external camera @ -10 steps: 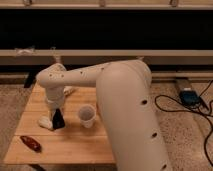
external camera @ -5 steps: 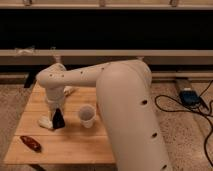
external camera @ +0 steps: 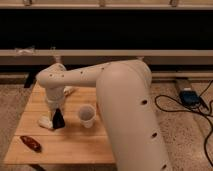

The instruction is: Place the eraser on the white sponge

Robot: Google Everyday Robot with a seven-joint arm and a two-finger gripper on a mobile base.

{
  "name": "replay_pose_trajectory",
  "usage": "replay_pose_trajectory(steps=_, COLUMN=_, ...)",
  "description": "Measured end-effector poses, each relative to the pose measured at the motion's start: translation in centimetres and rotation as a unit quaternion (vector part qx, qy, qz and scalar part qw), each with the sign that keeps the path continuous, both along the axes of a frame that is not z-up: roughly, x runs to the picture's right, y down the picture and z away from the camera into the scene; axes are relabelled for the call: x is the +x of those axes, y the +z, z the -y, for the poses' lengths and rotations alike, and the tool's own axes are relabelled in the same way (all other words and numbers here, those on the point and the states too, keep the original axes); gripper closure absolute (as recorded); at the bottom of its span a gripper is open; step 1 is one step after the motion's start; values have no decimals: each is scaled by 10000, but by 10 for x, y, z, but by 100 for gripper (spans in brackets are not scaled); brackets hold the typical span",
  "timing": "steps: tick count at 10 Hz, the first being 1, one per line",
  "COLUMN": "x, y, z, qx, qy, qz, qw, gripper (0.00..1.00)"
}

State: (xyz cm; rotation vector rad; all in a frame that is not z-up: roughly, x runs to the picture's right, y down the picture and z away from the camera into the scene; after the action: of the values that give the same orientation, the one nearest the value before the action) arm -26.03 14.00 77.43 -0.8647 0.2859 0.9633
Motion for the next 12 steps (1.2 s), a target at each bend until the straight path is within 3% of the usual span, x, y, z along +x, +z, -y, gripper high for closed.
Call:
replay_pose_trajectory(steps=8, x=-65, y=29, z=-14, qx=29, qy=-726, qz=337, qw=9968, gripper=100)
replay_pose_trajectory(steps=10, x=-75, y=30, z=-17, qx=61, qy=-815, qz=391, qw=9959, gripper=90)
replay_pose_trajectory(steps=12, x=-81, y=33, z=-18, qx=109, qy=-883, qz=403, qw=9952, gripper=69)
